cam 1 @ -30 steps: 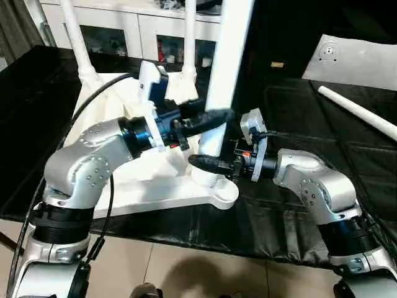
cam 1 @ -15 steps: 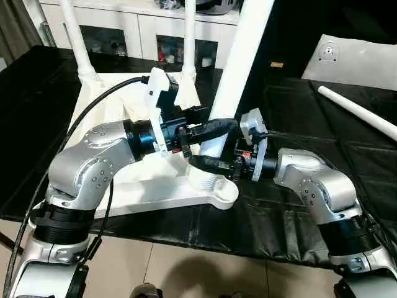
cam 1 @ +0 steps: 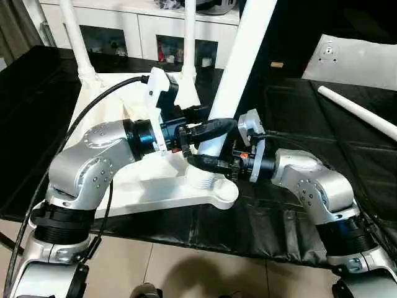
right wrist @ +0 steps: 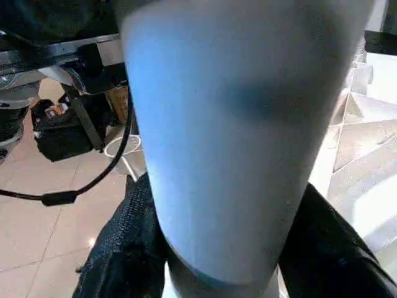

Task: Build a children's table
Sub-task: Pick table leg

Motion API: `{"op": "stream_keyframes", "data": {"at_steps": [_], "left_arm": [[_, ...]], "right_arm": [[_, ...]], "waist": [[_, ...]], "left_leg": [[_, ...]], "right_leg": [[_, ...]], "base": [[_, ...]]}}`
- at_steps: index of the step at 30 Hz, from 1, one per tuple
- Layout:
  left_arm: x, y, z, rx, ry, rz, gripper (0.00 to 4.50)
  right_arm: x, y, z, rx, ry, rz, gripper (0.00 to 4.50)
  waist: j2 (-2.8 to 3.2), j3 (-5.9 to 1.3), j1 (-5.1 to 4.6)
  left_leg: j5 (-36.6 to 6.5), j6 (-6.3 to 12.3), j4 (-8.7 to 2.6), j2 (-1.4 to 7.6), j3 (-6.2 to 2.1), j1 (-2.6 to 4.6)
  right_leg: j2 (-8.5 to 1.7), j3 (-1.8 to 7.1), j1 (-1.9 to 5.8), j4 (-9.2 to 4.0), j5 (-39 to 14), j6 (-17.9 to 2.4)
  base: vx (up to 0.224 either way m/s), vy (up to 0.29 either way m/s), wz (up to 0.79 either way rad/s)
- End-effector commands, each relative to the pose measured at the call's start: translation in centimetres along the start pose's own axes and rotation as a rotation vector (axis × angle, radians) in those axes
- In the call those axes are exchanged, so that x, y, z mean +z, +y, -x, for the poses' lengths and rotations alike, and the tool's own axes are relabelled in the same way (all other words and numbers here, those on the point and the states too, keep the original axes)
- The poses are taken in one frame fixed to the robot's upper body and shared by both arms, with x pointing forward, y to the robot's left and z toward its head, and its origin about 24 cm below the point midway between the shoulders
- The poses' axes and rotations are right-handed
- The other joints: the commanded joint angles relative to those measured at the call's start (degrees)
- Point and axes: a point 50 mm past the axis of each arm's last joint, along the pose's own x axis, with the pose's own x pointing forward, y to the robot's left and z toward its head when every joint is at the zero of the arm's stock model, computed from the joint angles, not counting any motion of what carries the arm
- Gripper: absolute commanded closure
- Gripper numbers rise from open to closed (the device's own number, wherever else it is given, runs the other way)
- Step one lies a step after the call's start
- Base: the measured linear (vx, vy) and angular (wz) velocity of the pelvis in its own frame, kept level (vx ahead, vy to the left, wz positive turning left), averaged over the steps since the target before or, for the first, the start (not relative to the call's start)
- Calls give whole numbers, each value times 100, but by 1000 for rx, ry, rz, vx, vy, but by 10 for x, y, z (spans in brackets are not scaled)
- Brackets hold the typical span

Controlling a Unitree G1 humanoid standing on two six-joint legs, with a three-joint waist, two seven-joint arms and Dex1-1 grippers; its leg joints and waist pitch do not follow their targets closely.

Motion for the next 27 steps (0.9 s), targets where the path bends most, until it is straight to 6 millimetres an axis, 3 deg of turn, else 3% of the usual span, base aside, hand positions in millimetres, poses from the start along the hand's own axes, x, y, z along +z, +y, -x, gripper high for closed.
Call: {"op": "stream_keyframes", "data": {"at_steps": [1,7,8,20,27], "left_arm": [[6,-7,-6,-47,-10,-30,264],[8,-7,-6,-16,-13,-25,264],[8,-7,-6,-20,-17,-23,208],[18,-20,-4,-88,-77,26,101],[34,-29,3,-139,-289,169,44]], "right_arm": [[0,-2,0,-27,7,17,259],[0,-2,-2,-79,-24,41,259],[0,-2,-2,-84,-24,43,260],[-5,-5,-6,-178,-30,63,261],[-1,-4,-9,-221,-120,0,261]], "waist": [[60,-426,-14],[46,-424,-17],[47,-420,-18],[19,-412,-30],[11,-415,-24]], "left_leg": [[-1132,-177,-449,140,22,87],[-1123,-178,-452,146,25,85],[-1120,-191,-456,149,23,83],[-1103,-185,-455,141,35,85],[-1106,-201,-447,142,43,86]], "right_leg": [[-382,275,304,-425,-1192,-1015],[-387,276,298,-421,-1239,-1002],[-388,275,295,-421,-1252,-998],[-383,281,285,-434,-1414,-920],[-385,280,279,-422,-1354,-1004]], "base": [[0,0,0],[0,0,0],[0,0,0],[0,0,0],[0,0,0]]}}
